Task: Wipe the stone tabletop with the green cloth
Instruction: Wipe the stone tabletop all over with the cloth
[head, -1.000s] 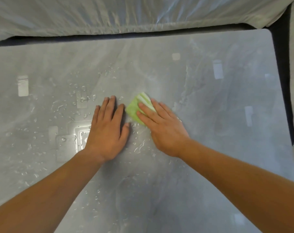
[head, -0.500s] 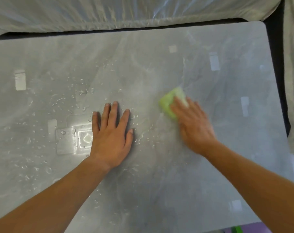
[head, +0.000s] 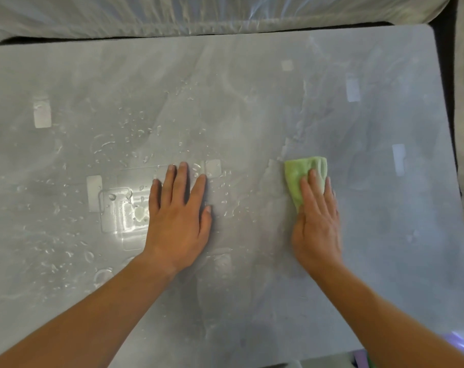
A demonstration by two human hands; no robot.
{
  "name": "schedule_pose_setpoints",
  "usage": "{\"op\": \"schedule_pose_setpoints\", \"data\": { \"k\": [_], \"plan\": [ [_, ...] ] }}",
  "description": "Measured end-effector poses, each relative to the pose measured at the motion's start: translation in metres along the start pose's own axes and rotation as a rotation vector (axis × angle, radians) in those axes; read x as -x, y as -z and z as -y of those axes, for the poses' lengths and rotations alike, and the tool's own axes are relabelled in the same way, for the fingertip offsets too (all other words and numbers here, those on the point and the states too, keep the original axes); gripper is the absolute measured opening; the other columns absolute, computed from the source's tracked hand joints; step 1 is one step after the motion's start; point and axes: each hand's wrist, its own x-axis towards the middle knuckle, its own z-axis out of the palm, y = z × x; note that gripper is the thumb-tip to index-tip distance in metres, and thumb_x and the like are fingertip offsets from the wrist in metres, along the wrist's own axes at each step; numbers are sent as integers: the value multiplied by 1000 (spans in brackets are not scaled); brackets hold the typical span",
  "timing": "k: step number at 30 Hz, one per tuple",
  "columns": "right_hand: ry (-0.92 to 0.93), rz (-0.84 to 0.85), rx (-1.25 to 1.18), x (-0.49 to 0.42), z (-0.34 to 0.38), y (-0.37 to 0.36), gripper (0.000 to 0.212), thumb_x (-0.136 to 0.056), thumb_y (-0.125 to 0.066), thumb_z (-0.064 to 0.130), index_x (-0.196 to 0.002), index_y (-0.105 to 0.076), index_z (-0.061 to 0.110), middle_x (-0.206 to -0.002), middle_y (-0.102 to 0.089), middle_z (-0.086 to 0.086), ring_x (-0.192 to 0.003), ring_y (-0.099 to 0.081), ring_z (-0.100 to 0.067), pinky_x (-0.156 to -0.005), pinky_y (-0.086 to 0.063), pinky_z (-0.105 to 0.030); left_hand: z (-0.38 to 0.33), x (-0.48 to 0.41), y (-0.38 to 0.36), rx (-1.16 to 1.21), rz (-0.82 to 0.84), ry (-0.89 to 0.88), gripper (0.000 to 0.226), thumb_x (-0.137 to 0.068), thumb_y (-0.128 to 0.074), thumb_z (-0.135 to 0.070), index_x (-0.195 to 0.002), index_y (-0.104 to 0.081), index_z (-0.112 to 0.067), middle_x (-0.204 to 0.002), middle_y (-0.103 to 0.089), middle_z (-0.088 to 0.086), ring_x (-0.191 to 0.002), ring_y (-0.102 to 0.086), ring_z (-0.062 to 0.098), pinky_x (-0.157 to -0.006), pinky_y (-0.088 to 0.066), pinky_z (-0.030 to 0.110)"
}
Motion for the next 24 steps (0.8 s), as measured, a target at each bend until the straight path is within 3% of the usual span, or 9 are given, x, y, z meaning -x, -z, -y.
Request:
{"op": "schedule_pose_setpoints", "data": {
  "k": [2,6,10,14,16,21,24],
  "plan": [
    [61,25,35,11,27,-14,74,-83,-52,-9,-151,-37,15,-161,-16,3,-151,-10,-30,-122,-18,-50,1,1,1,14,-3,-4,60,-101,-21,-42,-156,-27,-18,-167,-7,15,-154,5,30,-123,-2,53],
    [387,130,88,-45,77,-31,66,-89,-48,4,-152,-34,15,-163,-23,1,-152,-14,-31,-123,-16,-48,1,-1,1,59,-31,1,59,-101,-21,-43,-154,-32,-19,-167,-10,13,-154,2,29,-123,-3,52],
    [321,113,104,-65,97,-42,67,-89,-43,8,-154,-30,18,-164,-18,3,-153,-6,-29,-125,-7,-44,5,0,-1,77,-37,-8,59,-101,-27,-41,-153,-30,-14,-167,-11,12,-155,1,27,-123,-3,51],
    [515,213,180,2,65,-33,61,-92,-34,10,-152,-35,18,-164,-20,2,-153,-9,-29,-124,-14,-48,5,0,-1,77,-35,-11,63,-100,-25,-39,-155,-25,-10,-167,-8,11,-155,3,26,-124,-3,51],
    [599,250,187,-6,51,-25,60,-91,-33,11,-150,-40,18,-162,-24,1,-152,-15,-30,-123,-16,-50,5,0,-2,85,-38,-2,64,-99,-23,-39,-156,-23,-10,-168,-6,9,-155,5,25,-124,0,50],
    [392,99,125,-50,69,-33,63,-89,-43,3,-150,-39,18,-162,-26,2,-152,-15,-30,-123,-13,-48,4,0,-5,101,-50,11,64,-97,-22,-37,-155,-24,-10,-168,-6,10,-155,5,24,-124,2,49],
    [562,143,170,-4,58,-39,62,-87,-36,6,-149,-42,16,-162,-27,-1,-151,-17,-33,-123,-16,-48,0,2,-3,122,-73,10,63,-96,-26,-34,-153,-29,-8,-166,-11,15,-154,1,28,-124,2,49]
  ]
}}
